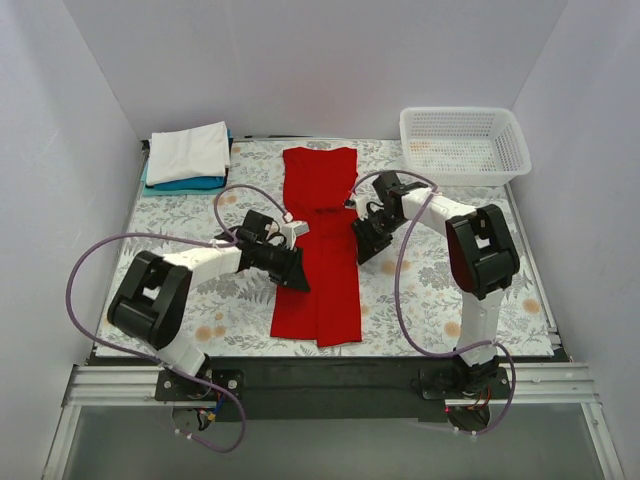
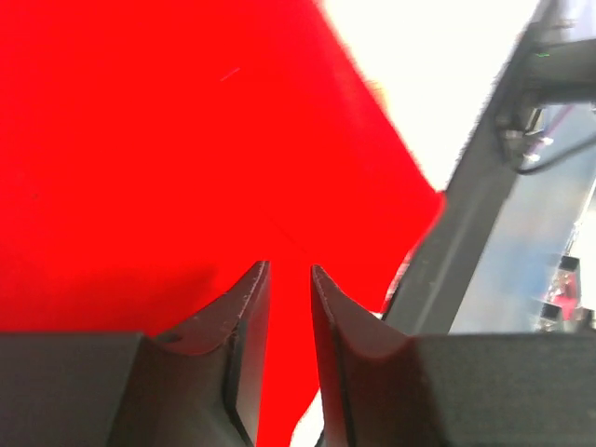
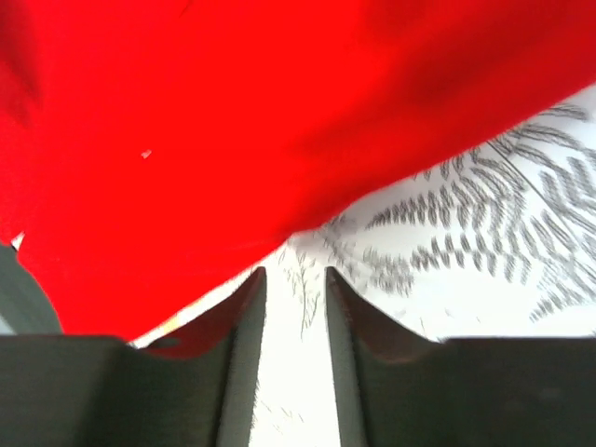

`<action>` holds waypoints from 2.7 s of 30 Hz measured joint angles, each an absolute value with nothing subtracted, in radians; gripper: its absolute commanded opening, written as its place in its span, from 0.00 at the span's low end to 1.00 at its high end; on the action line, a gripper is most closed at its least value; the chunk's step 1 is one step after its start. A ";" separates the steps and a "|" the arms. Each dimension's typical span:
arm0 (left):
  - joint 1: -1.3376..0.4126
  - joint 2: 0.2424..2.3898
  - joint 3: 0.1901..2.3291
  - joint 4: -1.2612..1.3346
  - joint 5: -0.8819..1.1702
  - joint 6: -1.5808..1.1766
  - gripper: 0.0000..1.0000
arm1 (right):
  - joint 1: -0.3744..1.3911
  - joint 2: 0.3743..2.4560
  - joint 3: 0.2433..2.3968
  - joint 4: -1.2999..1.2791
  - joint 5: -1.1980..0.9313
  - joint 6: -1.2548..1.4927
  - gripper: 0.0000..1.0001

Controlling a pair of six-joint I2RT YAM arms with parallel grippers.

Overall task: Fold and stack the t-shirts
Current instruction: Fold the tshirt

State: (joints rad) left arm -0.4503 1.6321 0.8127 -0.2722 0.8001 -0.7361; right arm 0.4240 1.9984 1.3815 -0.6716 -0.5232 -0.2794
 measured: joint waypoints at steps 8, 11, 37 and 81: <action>-0.422 1.111 0.684 -0.310 0.870 -0.335 0.40 | 0.420 1.593 1.223 -0.650 -0.537 -0.525 0.73; -0.422 0.956 0.600 -0.395 0.876 -0.070 0.40 | 0.461 1.408 1.119 -0.611 -0.524 -0.651 0.74; -0.458 1.060 0.373 -0.565 0.810 0.812 0.45 | 1.104 1.333 0.654 -0.356 -0.242 -0.969 0.63; -0.320 1.610 1.065 -0.320 0.850 0.250 0.00 | 0.591 1.671 1.293 -0.463 -0.378 -1.001 0.01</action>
State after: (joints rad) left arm -0.3202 1.6096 1.0653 -0.3199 0.8501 0.2497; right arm 0.5907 1.6711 1.2930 -0.4629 -0.3782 -1.0012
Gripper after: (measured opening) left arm 0.025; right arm 0.035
